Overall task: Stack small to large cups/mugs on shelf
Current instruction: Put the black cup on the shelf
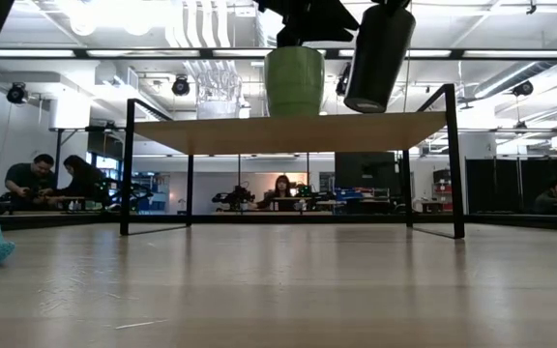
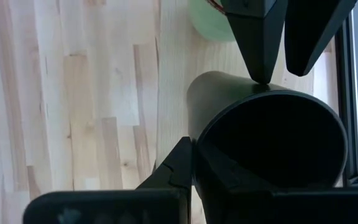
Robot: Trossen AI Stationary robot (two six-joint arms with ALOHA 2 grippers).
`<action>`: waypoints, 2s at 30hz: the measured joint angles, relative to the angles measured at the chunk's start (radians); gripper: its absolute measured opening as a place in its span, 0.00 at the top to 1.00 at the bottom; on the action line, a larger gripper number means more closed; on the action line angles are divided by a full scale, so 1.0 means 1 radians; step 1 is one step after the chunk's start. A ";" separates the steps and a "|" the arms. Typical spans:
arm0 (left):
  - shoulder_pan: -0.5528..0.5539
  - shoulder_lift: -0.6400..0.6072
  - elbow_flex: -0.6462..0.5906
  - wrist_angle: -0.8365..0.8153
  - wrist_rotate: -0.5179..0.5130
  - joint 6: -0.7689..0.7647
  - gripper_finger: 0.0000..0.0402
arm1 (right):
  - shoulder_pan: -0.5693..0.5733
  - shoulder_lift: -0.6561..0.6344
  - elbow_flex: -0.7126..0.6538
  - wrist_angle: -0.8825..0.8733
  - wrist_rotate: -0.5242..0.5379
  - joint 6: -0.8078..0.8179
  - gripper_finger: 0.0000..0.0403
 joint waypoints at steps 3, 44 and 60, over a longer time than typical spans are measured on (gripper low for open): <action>0.000 0.000 0.000 0.000 0.000 0.000 0.77 | 0.000 0.000 0.000 0.001 0.000 0.000 0.98; 0.011 0.014 -0.002 -0.018 0.001 0.059 0.77 | 0.000 -0.002 -0.062 0.048 0.009 0.043 0.98; 0.052 -0.043 -0.002 -0.029 0.000 0.072 0.77 | 0.000 0.012 -0.066 0.075 0.054 0.042 0.98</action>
